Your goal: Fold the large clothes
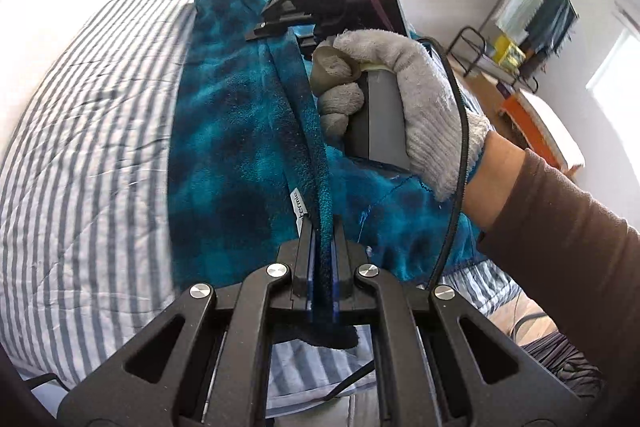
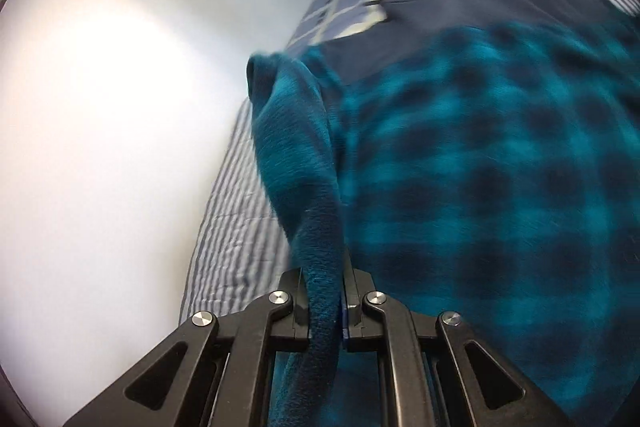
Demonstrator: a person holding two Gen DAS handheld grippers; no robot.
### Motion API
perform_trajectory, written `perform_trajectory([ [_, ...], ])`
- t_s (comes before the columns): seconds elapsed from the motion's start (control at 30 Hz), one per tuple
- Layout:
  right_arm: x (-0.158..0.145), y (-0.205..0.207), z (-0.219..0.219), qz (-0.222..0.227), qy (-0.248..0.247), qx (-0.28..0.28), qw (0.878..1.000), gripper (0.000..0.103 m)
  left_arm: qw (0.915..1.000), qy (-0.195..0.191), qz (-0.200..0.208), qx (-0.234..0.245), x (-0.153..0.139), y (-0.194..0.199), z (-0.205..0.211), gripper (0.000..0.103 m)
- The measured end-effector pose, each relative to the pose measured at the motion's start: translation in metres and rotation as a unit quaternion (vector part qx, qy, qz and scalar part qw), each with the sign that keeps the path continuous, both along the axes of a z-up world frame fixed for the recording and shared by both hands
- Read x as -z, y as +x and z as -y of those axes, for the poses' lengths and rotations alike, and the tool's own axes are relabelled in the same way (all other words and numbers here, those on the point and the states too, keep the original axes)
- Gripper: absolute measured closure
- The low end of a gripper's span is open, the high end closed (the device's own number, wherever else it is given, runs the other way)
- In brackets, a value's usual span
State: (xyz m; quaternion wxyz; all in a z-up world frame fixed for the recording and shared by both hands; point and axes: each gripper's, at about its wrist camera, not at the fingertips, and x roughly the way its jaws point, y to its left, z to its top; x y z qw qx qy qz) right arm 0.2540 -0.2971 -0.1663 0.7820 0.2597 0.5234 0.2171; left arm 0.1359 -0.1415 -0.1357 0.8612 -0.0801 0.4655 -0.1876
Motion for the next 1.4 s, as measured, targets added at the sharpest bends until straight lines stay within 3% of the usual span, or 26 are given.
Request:
perform_trajectory([
  [0.17, 0.019, 0.007, 0.025, -0.022, -0.008, 0.019, 1.000, 0.097, 0.9998, 0.006, -0.010, 0.015, 0.006, 0.005, 0.026, 0.100],
  [0.57, 0.037, 0.026, 0.022, -0.037, -0.086, 0.009, 0.996, 0.096, 0.9978, 0.003, -0.046, 0.048, 0.027, 0.010, 0.061, 0.100],
  [0.67, 0.026, 0.025, 0.024, -0.037, -0.086, 0.004, 0.996, 0.083, 0.9967, -0.010, -0.048, 0.065, 0.025, 0.004, 0.062, 0.096],
  [0.73, 0.006, 0.015, 0.033, -0.016, -0.092, 0.005, 0.996, 0.076, 0.9946, -0.042, -0.064, 0.071, 0.022, -0.002, 0.049, 0.093],
  [0.83, -0.029, 0.002, 0.044, 0.022, -0.100, -0.008, 0.995, 0.074, 0.9924, -0.089, -0.051, 0.068, 0.003, -0.014, 0.020, 0.093],
  [0.93, -0.063, -0.011, 0.052, 0.073, -0.110, -0.022, 0.991, 0.074, 0.9975, -0.068, 0.006, 0.017, -0.018, -0.015, -0.011, 0.093],
  [1.0, -0.080, -0.017, 0.057, 0.101, -0.118, -0.026, 0.988, 0.074, 0.9980, -0.054, 0.021, -0.026, -0.021, -0.010, -0.026, 0.093],
  [1.13, -0.099, -0.006, 0.051, 0.135, -0.132, -0.036, 0.981, 0.074, 0.9951, -0.072, 0.000, -0.068, -0.005, 0.004, -0.038, 0.093],
  [1.4, -0.098, 0.050, 0.007, 0.144, -0.157, -0.080, 0.974, 0.074, 0.9954, -0.061, -0.050, -0.053, 0.030, 0.024, -0.016, 0.093],
])
